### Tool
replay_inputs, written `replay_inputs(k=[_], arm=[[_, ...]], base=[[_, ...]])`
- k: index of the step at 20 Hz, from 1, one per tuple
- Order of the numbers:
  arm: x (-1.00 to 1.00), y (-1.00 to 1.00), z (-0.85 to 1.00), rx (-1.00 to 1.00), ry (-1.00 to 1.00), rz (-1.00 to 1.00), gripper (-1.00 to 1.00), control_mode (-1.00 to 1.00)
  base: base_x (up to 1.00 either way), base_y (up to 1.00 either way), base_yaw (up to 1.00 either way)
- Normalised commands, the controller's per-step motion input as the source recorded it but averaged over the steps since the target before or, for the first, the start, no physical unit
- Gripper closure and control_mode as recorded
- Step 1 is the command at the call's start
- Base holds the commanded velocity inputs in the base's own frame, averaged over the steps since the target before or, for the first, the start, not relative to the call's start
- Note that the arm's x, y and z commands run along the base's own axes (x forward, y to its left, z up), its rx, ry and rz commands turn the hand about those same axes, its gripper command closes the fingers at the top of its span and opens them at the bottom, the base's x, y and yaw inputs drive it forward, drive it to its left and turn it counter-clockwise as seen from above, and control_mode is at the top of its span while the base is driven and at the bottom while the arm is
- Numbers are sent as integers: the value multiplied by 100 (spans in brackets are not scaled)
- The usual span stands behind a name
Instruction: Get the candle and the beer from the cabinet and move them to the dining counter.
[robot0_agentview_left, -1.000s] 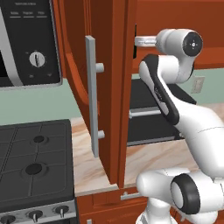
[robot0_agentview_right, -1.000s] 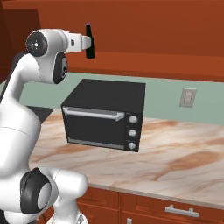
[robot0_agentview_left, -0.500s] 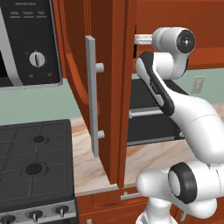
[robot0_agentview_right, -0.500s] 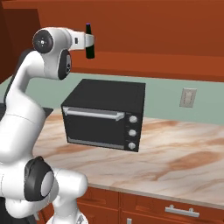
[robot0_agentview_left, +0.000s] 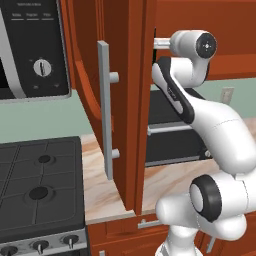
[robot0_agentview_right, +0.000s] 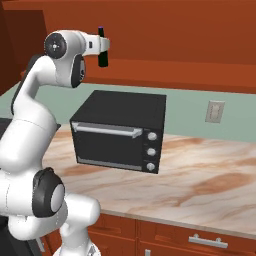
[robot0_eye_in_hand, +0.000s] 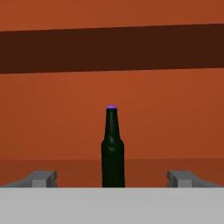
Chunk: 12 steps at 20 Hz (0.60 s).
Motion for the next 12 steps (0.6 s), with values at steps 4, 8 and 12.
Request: replay_inputs(k=[4,8,12], arm=[[22,0,-4,0,-1,0,-100,-100],[23,0,0,0,0,0,-100,-100],[21,0,0,0,0,1,-100,-100]], base=[[0,0,0],[0,0,0],[0,0,0]])
